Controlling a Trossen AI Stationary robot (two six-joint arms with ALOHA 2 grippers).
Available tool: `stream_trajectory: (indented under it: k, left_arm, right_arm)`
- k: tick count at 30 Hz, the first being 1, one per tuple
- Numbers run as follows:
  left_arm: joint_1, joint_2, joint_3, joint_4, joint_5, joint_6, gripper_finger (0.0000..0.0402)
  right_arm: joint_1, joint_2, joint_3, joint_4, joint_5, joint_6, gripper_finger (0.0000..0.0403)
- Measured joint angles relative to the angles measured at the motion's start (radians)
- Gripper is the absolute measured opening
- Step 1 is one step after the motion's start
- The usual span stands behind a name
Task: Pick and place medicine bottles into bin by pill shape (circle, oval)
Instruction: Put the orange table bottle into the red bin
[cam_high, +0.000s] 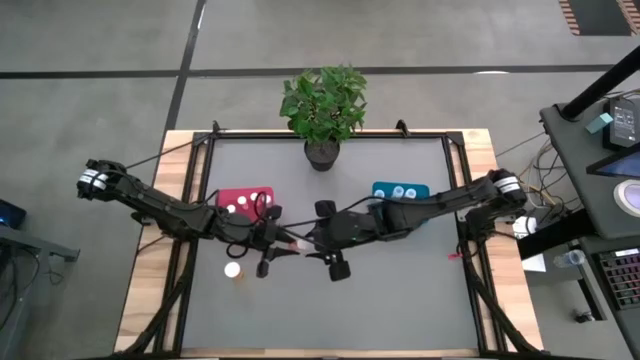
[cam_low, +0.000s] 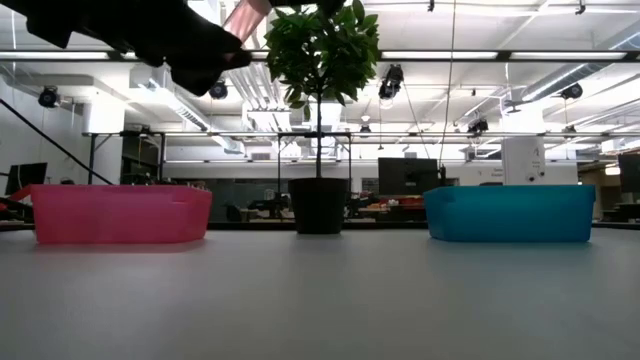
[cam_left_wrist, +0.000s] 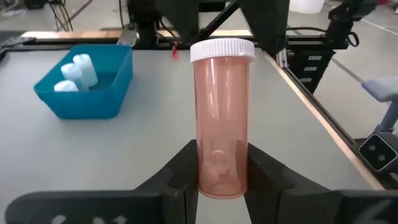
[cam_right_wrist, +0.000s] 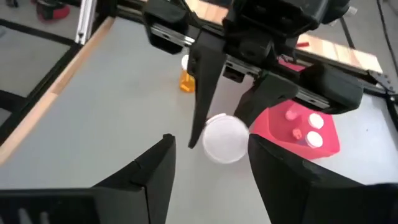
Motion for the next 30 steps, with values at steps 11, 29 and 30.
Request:
stream_trajectory:
  k: [11, 29, 30]
  left_arm:
    - [-0.015, 0.004, -0.002, 0.122, 0.002, 0.074, 0.0076]
    - [-0.017, 0.183, -0.001, 0.469, 0.006, 0.228, 0.0077]
    - [-0.017, 0.191, -0.001, 0.481, 0.006, 0.228, 0.0077]
  right_arm:
    - [0.066, -0.158, -0.273, 0.339, 0.102, -0.004, 0.0187]
    - [0.065, -0.041, -0.578, 1.091, 0.177, -0.018, 0.0187]
    - [0.065, -0.030, -0.578, 1.118, 0.178, -0.025, 0.0187]
